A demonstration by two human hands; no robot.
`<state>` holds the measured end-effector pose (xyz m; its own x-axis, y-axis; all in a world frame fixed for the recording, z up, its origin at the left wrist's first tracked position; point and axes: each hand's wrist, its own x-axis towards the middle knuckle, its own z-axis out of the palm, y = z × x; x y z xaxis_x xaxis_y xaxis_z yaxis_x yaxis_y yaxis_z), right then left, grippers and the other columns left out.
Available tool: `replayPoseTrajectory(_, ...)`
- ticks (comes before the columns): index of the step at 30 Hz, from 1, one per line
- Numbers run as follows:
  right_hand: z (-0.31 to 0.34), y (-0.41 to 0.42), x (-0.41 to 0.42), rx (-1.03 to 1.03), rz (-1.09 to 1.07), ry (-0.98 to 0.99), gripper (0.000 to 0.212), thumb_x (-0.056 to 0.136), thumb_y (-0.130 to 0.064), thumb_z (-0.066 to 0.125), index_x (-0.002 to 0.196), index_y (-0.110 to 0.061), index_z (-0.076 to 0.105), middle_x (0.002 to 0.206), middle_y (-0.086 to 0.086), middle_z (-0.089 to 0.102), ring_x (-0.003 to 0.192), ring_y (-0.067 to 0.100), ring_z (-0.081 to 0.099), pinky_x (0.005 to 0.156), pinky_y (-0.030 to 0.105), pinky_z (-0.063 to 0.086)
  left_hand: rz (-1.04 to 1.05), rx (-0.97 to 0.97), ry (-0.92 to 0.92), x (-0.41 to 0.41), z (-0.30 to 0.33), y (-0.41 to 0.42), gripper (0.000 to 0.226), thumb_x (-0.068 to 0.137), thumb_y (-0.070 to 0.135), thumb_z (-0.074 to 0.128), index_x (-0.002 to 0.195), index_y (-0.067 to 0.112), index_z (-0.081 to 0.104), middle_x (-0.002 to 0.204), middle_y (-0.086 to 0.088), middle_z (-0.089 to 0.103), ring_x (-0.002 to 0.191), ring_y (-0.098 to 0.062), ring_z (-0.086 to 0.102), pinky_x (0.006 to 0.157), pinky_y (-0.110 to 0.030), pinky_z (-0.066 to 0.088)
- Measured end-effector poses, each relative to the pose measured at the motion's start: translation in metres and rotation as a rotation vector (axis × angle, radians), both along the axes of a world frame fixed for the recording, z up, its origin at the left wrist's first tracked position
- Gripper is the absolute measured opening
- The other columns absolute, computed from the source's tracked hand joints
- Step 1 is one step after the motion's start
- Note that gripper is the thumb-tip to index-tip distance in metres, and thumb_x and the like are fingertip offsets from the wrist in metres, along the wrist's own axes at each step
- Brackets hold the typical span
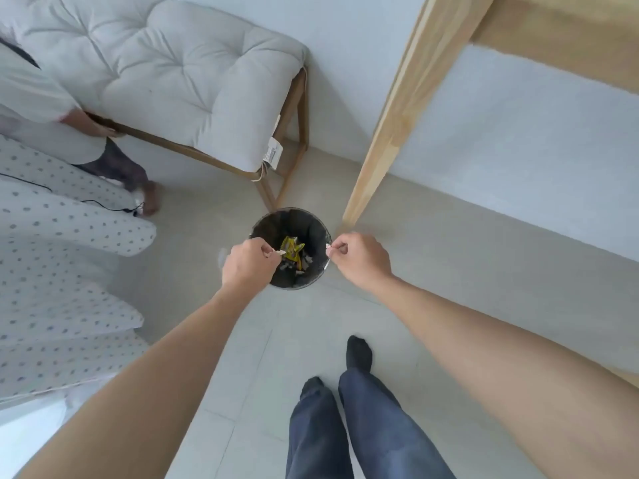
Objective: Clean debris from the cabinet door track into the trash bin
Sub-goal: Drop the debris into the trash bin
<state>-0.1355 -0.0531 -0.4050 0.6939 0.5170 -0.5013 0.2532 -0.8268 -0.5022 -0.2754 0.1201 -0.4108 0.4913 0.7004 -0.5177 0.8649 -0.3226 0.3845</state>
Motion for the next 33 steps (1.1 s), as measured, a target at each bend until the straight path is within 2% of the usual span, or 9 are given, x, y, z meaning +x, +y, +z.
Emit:
replayPoseTrajectory(3, -0.049, 0.027, 0.001, -0.02, 0.088, -0.031, 0.023, 0.1, -0.042, 0.064, 0.091, -0.025, 0.078, 0.095, -0.006, 0.077, 0.091, 0.026, 0.071, 0.076, 0.036, 0.056, 0.053, -0.031, 0.009, 0.001, -0.053, 0.004, 0.012, 0.096, 0.031, 0.063, 0.089, 0.026, 0.072, 0.084, 0.002, 0.071, 0.07, -0.017, 0.064, 0.06, -0.031, 0.055)
replayPoseTrajectory(6, -0.094, 0.053, 0.009, -0.025, 0.141, -0.05, 0.025, 0.1, -0.04, 0.065, 0.087, -0.023, 0.077, 0.086, -0.004, 0.078, 0.086, 0.026, 0.072, 0.072, 0.037, 0.057, 0.062, -0.039, 0.03, 0.01, -0.098, 0.014, 0.016, 0.099, 0.03, 0.06, 0.094, 0.024, 0.074, 0.093, -0.005, 0.076, 0.079, -0.026, 0.071, 0.073, -0.041, 0.066)
replayPoseTrajectory(8, -0.116, 0.064, 0.014, -0.031, 0.163, -0.042, 0.025, 0.099, -0.041, 0.067, 0.087, -0.022, 0.078, 0.081, -0.003, 0.078, 0.083, 0.025, 0.072, 0.066, 0.033, 0.052, 0.065, -0.052, 0.026, 0.017, -0.118, 0.021, 0.021, 0.103, 0.034, 0.06, 0.113, 0.024, 0.076, 0.105, -0.007, 0.078, 0.088, -0.029, 0.073, 0.081, -0.043, 0.067)
replayPoseTrajectory(11, -0.129, 0.067, 0.02, -0.039, 0.161, -0.039, 0.026, 0.098, -0.043, 0.067, 0.105, -0.021, 0.079, 0.091, -0.001, 0.08, 0.091, 0.027, 0.074, 0.072, 0.034, 0.054, 0.069, -0.081, 0.025, 0.025, -0.127, 0.028, 0.048, 0.105, 0.042, 0.063, 0.149, 0.021, 0.061, 0.125, -0.008, 0.076, 0.106, -0.031, 0.075, 0.087, -0.042, 0.066)
replayPoseTrajectory(14, -0.112, 0.058, 0.024, -0.039, 0.14, -0.048, 0.042, 0.098, -0.047, 0.066, 0.132, -0.024, 0.072, 0.116, -0.002, 0.08, 0.108, 0.026, 0.072, 0.087, 0.039, 0.057, 0.026, -0.066, 0.036, 0.029, -0.111, 0.027, 0.055, 0.105, 0.043, 0.063, 0.156, 0.024, 0.054, 0.13, -0.008, 0.075, 0.113, -0.031, 0.073, 0.083, -0.042, 0.063)
replayPoseTrajectory(16, -0.089, 0.051, 0.027, -0.047, 0.123, -0.043, 0.046, 0.097, -0.05, 0.064, 0.138, -0.027, 0.069, 0.122, -0.003, 0.078, 0.114, 0.026, 0.072, 0.092, 0.041, 0.059, -0.004, -0.042, 0.041, 0.032, -0.088, 0.027, 0.057, 0.104, 0.044, 0.063, 0.157, 0.026, 0.053, 0.129, -0.007, 0.076, 0.113, -0.031, 0.073, 0.08, -0.04, 0.059)
replayPoseTrajectory(21, -0.001, 0.037, 0.031, 0.009, 0.081, -0.094, 0.046, 0.098, -0.054, 0.061, 0.134, -0.028, 0.07, 0.12, -0.001, 0.077, 0.112, 0.028, 0.072, 0.09, 0.041, 0.059, -0.091, 0.043, 0.017, 0.042, 0.002, 0.02, 0.058, 0.101, 0.052, 0.061, 0.154, 0.03, 0.055, 0.13, -0.004, 0.076, 0.117, -0.032, 0.071, 0.091, -0.044, 0.062)
replayPoseTrajectory(26, 0.112, 0.016, 0.03, 0.116, 0.039, -0.16, 0.051, 0.098, -0.056, 0.059, 0.141, -0.028, 0.066, 0.124, -0.004, 0.074, 0.113, 0.023, 0.07, 0.094, 0.04, 0.057, -0.186, 0.144, -0.088, 0.045, 0.118, 0.002, 0.063, 0.096, 0.059, 0.062, 0.153, 0.035, 0.054, 0.114, 0.006, 0.077, 0.113, -0.029, 0.073, 0.096, -0.046, 0.06)
replayPoseTrajectory(33, 0.253, -0.018, 0.039, 0.255, -0.074, -0.26, 0.046, 0.098, -0.057, 0.059, 0.133, -0.03, 0.068, 0.097, -0.014, 0.068, 0.093, 0.014, 0.065, 0.081, 0.034, 0.05, -0.304, 0.237, -0.26, 0.063, 0.271, -0.023, 0.063, 0.098, 0.057, 0.064, 0.155, 0.032, 0.054, 0.097, 0.014, 0.066, 0.109, -0.023, 0.071, 0.087, -0.04, 0.054)
